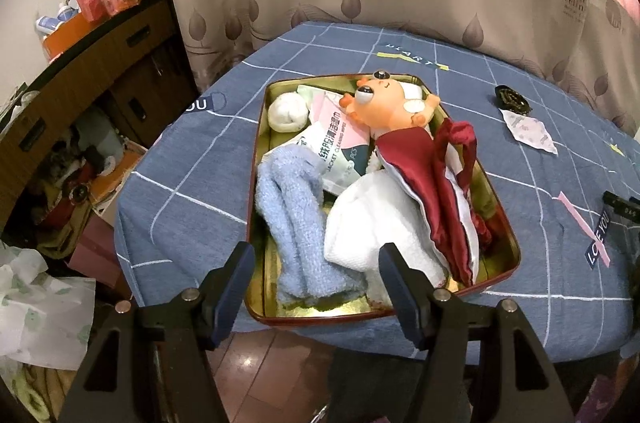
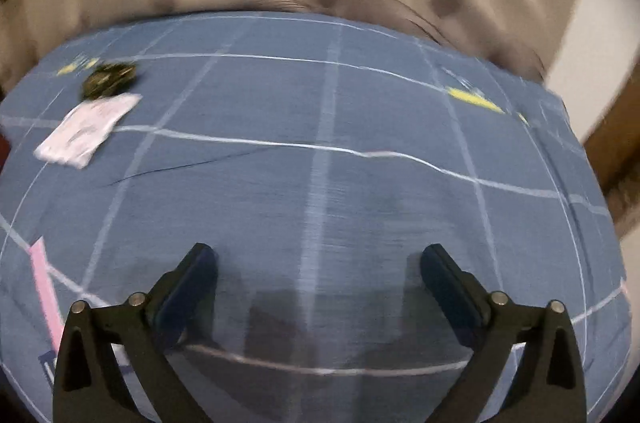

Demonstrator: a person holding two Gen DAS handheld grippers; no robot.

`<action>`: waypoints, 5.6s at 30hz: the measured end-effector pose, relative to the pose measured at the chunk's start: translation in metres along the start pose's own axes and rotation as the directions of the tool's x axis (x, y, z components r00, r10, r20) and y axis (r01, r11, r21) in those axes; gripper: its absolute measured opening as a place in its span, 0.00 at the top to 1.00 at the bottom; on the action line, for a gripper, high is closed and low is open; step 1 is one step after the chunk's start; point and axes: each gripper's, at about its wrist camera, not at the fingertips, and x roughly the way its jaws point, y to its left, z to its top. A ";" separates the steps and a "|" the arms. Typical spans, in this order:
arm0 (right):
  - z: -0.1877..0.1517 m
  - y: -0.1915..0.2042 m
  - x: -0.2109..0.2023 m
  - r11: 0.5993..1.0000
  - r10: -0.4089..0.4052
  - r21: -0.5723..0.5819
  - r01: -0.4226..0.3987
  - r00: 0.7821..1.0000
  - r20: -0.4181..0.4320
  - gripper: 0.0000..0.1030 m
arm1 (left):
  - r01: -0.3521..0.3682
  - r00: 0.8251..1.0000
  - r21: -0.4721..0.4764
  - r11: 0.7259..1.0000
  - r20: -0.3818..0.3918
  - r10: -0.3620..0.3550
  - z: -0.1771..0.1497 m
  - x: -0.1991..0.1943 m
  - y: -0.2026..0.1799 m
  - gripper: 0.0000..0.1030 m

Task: Organize soft objects
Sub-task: 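Move the left gripper over the dark scrunchie beside the floral pad, then grasp the dark gold-patterned scrunchie with the left gripper and lift it, then carry the scrunchie into the tray with the left gripper while the right gripper grasps the white floral pad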

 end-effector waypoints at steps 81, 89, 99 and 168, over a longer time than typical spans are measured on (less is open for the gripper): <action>0.000 -0.013 0.008 0.994 0.079 0.072 -0.078 0.997 -0.015 0.00 | 0.228 0.961 0.281 0.932 -0.220 -0.169 0.124 0.145 -0.244 0.33; 0.000 -0.013 0.009 0.994 0.080 0.070 -0.079 0.997 -0.014 0.00 | 0.211 0.971 0.359 0.909 -0.186 -0.152 0.114 0.137 -0.262 0.33; 0.000 -0.013 0.009 0.994 0.080 0.069 -0.079 0.997 -0.014 0.00 | 0.243 0.964 0.412 0.878 -0.201 -0.173 0.101 0.130 -0.286 0.33; 0.087 0.125 -0.015 0.667 0.452 -0.611 -0.427 0.883 -0.123 0.00 | 0.436 0.898 -0.021 0.899 -0.056 -0.437 0.078 -0.041 -0.071 0.83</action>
